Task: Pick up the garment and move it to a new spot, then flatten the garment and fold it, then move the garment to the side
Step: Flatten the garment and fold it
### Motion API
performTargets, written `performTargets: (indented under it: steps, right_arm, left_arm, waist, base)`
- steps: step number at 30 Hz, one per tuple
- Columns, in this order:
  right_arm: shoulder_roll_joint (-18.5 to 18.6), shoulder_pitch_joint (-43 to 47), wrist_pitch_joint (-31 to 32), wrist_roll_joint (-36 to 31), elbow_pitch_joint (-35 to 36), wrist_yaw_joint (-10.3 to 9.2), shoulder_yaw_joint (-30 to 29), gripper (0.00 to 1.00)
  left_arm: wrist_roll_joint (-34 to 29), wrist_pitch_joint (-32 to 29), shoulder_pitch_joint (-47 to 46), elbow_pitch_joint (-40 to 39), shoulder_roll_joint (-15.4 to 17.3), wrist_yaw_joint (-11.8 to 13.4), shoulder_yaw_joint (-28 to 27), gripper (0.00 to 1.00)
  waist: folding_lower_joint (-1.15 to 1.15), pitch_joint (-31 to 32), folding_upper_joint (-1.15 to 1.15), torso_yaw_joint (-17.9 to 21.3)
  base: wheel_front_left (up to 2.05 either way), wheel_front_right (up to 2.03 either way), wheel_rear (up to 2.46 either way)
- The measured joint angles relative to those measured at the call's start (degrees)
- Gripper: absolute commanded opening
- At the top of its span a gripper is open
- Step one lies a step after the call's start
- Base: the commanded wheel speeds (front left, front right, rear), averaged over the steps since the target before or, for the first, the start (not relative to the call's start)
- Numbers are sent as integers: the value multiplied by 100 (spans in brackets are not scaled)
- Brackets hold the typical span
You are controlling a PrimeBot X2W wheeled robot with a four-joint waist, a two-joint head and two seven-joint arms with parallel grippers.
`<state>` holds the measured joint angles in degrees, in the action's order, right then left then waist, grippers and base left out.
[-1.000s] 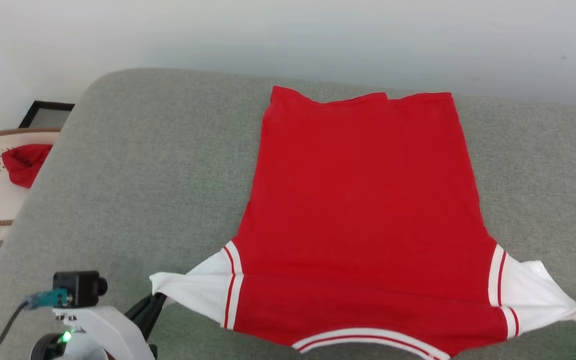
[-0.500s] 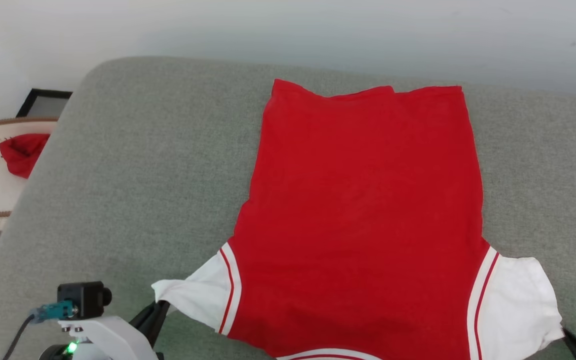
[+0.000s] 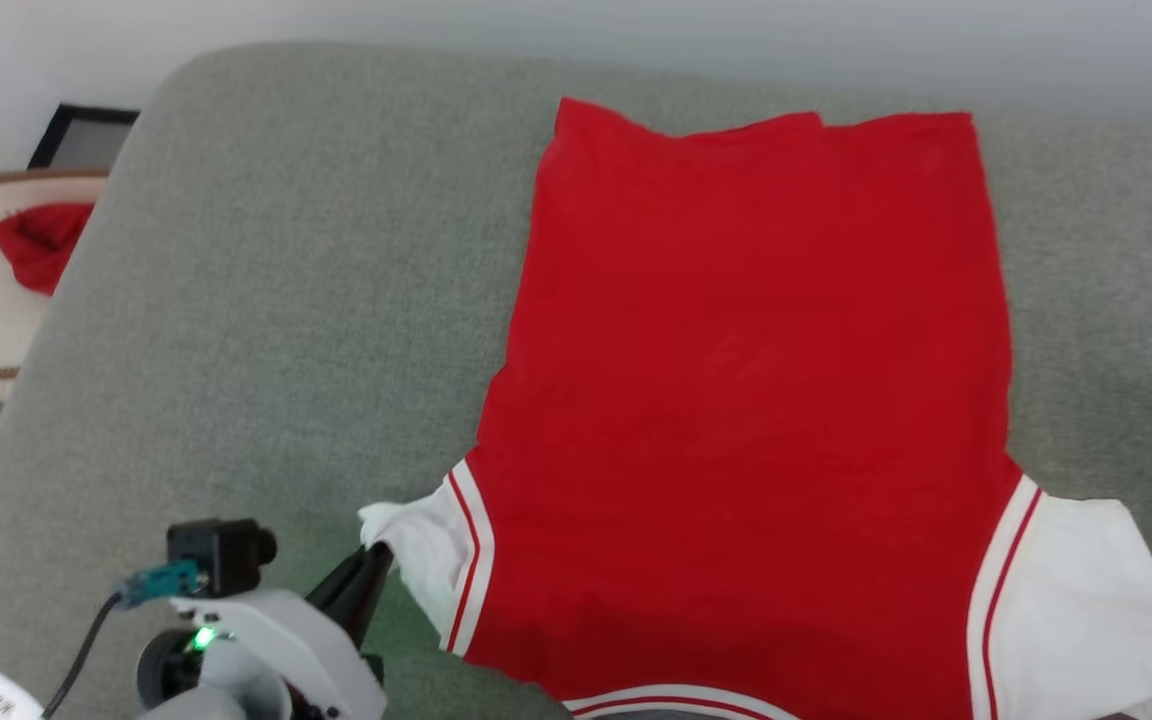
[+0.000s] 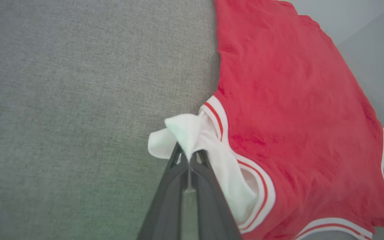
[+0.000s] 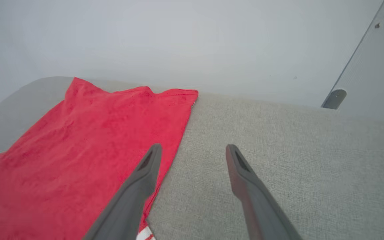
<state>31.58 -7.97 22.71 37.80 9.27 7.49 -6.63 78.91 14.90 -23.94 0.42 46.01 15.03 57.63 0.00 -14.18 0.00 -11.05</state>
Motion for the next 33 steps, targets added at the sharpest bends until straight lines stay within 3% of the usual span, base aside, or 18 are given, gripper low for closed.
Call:
performTargets:
  steps: [7, 15, 24, 33]
  right_arm:
    - [-100, -1795, 502, -441, -1028, 0, 370, 100]
    - [85, -3325, 1236, -728, -2486, 1, 804, 100]
    - [192, -4788, 2036, -1334, -4228, 0, 699, 100]
    - [113, -5747, 2660, -2186, -5359, 0, 531, 100]
  left_arm:
    - [-334, 1, -365, 197, -452, -187, 47, 0]
    - [-617, 8, -632, 452, -978, -433, 103, 0]
    - [-779, 8, -894, 865, -1584, -856, 218, 0]
    - [-846, 25, -1111, 1276, -2019, -1236, 258, 0]
  waist:
    - [0, -309, 0, -275]
    - [0, -646, 0, -756]
    - [0, -1108, 0, -1341]
    - [0, -1566, 0, -1842]
  base:
    - [0, 0, 0]
    - [0, 0, 0]
    - [0, 0, 0]
    - [0, 0, 0]
